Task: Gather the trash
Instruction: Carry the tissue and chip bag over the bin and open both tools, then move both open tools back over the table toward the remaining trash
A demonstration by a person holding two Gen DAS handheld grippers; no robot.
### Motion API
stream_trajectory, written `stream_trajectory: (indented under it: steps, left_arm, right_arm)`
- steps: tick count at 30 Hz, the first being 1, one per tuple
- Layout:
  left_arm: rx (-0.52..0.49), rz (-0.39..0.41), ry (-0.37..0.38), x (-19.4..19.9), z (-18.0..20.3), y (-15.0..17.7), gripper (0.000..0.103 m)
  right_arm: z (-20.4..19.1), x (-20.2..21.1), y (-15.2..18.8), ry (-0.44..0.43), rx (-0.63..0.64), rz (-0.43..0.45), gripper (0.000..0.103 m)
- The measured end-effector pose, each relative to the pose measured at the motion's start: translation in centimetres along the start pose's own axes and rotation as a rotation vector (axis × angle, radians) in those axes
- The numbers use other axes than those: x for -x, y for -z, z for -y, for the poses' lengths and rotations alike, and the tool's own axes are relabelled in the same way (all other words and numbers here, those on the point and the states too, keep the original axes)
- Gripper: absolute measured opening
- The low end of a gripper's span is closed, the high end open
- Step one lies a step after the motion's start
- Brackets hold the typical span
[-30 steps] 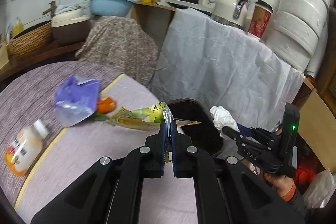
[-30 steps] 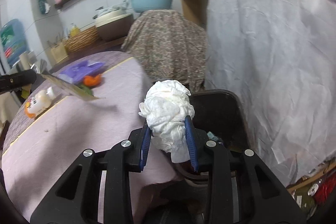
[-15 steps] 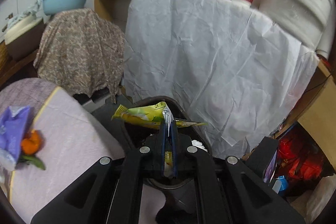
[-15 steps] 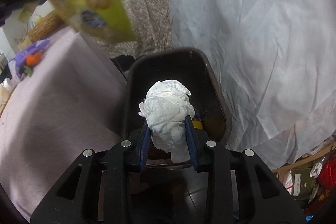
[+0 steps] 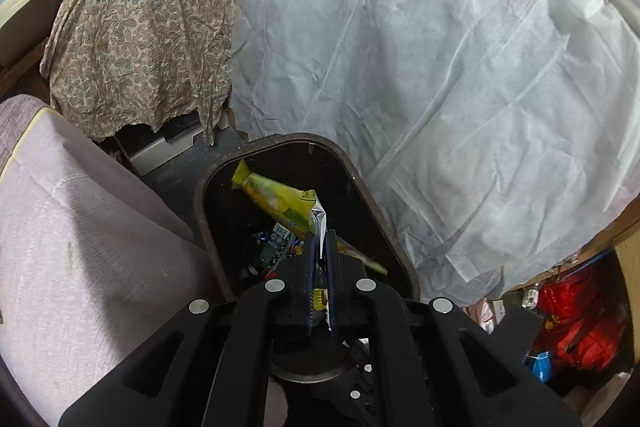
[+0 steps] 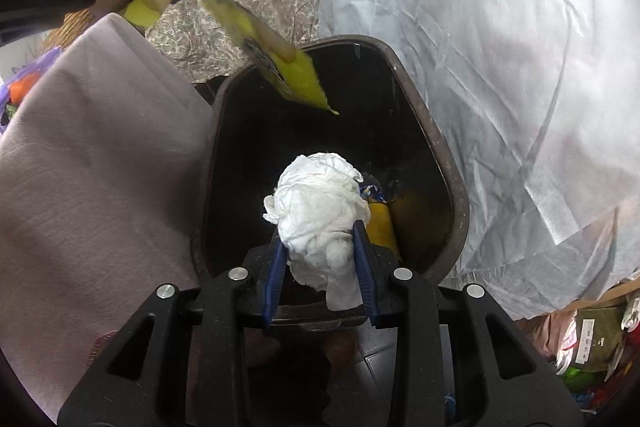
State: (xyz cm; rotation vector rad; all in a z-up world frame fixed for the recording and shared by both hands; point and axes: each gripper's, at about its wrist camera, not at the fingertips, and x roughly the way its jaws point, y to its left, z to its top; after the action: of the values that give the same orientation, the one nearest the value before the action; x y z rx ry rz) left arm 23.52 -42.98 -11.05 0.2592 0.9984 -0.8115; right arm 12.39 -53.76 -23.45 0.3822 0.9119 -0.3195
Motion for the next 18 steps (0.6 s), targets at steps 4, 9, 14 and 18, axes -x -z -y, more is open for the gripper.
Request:
stream_trajectory:
  steps: [4, 9, 14, 18]
  left_arm:
    - [-0.001, -0.005, -0.012, -0.5, -0.2, 0.0, 0.051]
    - [0.001, 0.054, 0.008, 1.3, 0.1, 0.1, 0.072]
    - [-0.016, 0.128, 0.004, 4.5, 0.7, 1.0, 0.085]
    - [0.007, 0.174, 0.03, 7.7, -0.3, 2.0, 0.092]
  right_arm:
    - [-0.1, 0.0, 0.0, 0.031, 0.014, 0.013, 0.068]
    - [-0.5, 1.1, 0.0, 0.045, 0.03, 0.041, 0.074]
    - [-0.5, 2.8, 0.0, 0.044, 0.009, 0.064, 0.083]
    - [-0.9, 4.9, -0.2, 0.031, -0.009, 0.097, 0.085]
